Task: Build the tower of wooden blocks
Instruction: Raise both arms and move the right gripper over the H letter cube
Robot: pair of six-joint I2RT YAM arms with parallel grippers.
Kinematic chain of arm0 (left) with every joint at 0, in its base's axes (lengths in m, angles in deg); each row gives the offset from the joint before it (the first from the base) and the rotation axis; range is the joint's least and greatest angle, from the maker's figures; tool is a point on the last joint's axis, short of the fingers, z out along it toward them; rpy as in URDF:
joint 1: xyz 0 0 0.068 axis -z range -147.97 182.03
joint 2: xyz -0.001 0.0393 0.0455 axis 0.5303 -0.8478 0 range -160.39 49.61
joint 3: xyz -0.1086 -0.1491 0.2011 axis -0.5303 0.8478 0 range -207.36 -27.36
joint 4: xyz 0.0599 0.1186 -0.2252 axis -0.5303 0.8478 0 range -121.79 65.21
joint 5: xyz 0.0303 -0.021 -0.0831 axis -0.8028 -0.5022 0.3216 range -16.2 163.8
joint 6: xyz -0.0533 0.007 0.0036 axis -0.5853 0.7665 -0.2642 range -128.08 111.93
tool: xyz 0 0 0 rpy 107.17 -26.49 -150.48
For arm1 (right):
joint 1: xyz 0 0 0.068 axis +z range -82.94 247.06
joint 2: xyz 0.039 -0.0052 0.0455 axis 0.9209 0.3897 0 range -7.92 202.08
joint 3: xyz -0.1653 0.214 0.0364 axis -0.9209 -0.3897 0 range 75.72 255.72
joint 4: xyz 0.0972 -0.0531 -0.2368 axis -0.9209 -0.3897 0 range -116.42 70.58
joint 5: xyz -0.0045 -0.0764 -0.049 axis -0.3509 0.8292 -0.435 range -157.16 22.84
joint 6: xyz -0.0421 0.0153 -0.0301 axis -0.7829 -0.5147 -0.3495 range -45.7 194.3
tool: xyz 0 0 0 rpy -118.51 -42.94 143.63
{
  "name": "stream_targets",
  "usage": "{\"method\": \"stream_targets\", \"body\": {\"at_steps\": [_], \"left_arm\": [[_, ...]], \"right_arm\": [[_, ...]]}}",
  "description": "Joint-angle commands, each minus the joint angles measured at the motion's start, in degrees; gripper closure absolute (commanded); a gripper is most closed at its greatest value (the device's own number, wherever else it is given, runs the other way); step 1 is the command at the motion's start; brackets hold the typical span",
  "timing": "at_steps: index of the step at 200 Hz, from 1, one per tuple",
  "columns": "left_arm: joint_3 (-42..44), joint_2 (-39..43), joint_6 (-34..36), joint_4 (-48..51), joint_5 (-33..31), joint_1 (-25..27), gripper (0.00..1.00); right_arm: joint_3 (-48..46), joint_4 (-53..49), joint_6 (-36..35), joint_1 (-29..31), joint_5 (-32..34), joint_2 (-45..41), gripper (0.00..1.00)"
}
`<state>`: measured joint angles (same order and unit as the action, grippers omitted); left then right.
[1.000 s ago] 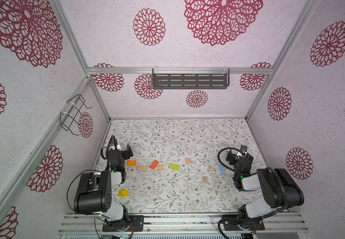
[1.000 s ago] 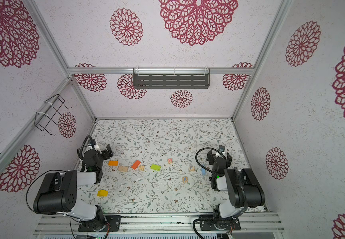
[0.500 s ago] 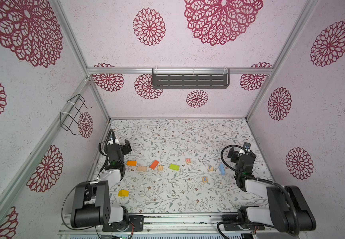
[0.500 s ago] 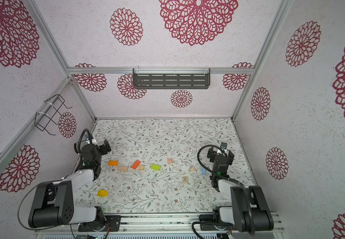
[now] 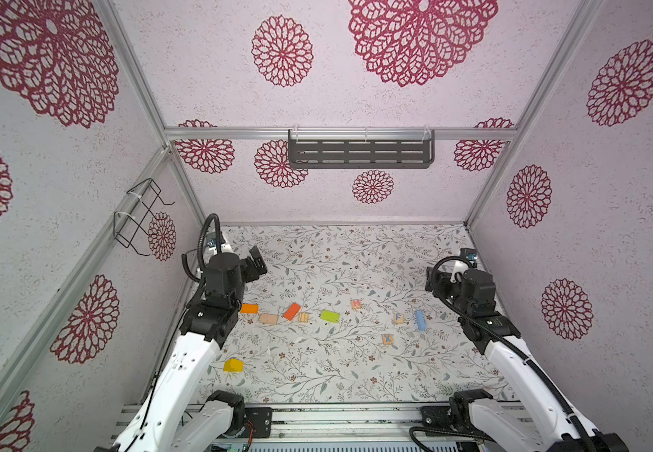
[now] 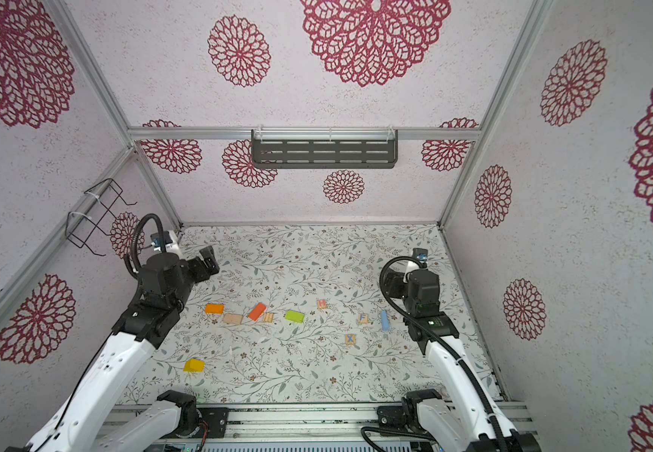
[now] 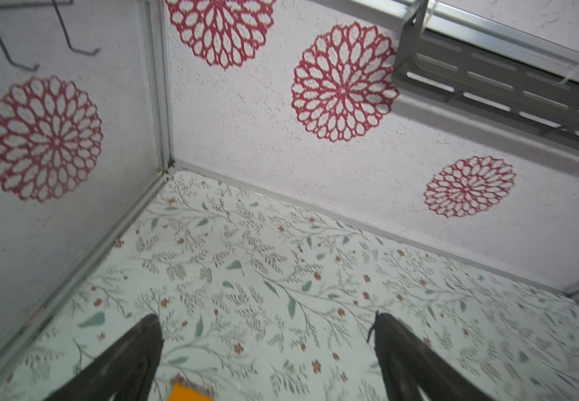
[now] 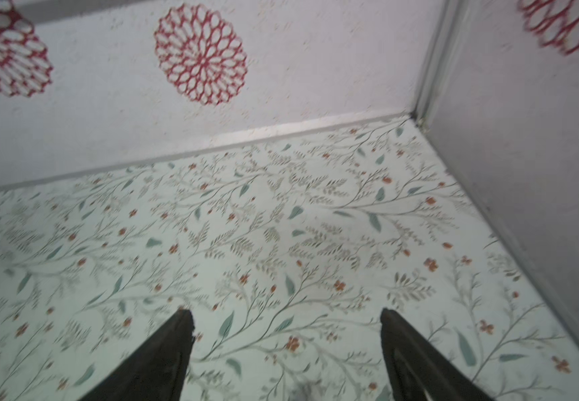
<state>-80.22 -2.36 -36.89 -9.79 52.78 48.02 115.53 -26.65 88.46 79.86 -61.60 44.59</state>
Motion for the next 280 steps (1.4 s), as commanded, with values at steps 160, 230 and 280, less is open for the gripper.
{"method": "stream_targets", "body": {"at_steps": [160, 230, 280], "left_arm": [[4.3, -7.0, -15.4, 7.3, 5.2, 8.5, 0.03], [3.3, -19.7, -16.1, 4.2, 0.9, 7.8, 0.03], [7.5, -16.4, -16.3, 0.7, 0.7, 7.7, 0.03]], "right_arm": [[19.4, -17.8, 4.6, 19.4, -1.5, 29.9, 0.30], [33.3, -19.7, 3.3, 22.9, -1.7, 47.8, 0.31], [38.7, -21.7, 3.8, 25.0, -2.8, 54.2, 0.38]]}}
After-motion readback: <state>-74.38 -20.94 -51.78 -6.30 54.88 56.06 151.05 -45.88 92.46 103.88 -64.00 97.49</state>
